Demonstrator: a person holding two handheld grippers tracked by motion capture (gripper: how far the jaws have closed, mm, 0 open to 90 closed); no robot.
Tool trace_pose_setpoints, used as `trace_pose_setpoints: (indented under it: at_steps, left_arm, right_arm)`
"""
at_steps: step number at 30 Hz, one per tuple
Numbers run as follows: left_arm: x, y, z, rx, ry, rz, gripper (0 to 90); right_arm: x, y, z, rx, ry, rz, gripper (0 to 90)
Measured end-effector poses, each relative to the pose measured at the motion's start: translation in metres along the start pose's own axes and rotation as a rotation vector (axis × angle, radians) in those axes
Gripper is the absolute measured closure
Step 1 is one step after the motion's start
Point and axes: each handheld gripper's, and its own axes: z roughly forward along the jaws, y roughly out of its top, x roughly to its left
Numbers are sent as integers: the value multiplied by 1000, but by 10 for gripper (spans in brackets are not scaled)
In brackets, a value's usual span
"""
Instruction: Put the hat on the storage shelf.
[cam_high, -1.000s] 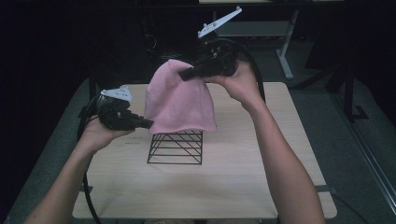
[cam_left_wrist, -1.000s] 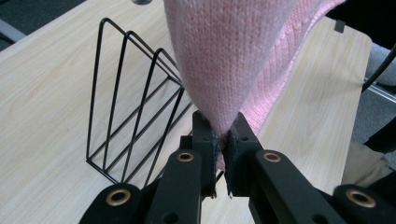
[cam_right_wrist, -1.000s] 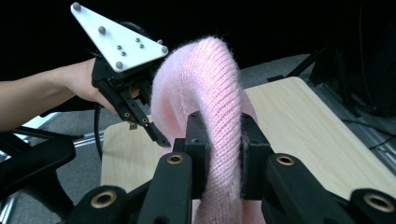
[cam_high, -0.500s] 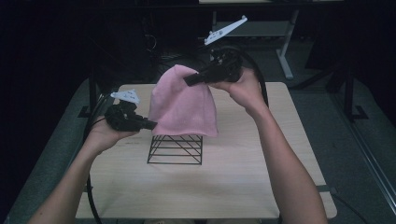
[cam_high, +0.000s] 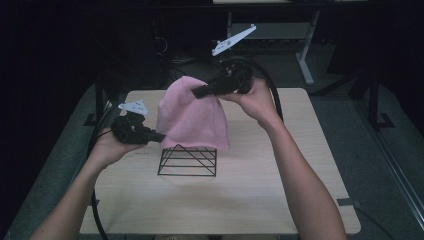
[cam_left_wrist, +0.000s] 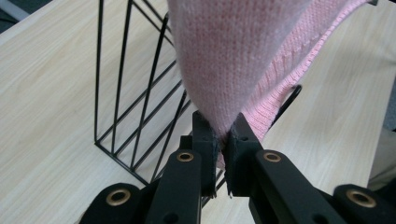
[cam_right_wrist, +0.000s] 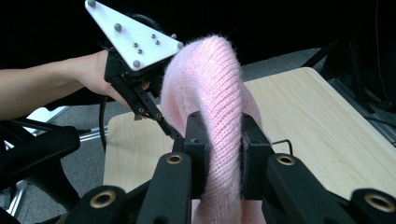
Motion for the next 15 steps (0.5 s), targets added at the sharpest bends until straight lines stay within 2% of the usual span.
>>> trace_pose_setpoints:
  at_steps: [7,8,10,15]
  left_arm:
    - [2,-9,0,11,5,-5,846]
    - [3,-10,0,18,9,7,846]
    - [2,-12,0,6,4,-15,846]
    - [4,-16,0,17,8,-4,846]
  right_arm:
    - [3,-4,9,4,15,-10,769]
    - [3,-5,10,5,16,-8,768]
    - [2,-6,12,4,20,-7,765]
    - [2,-9,17,1,31,-9,765]
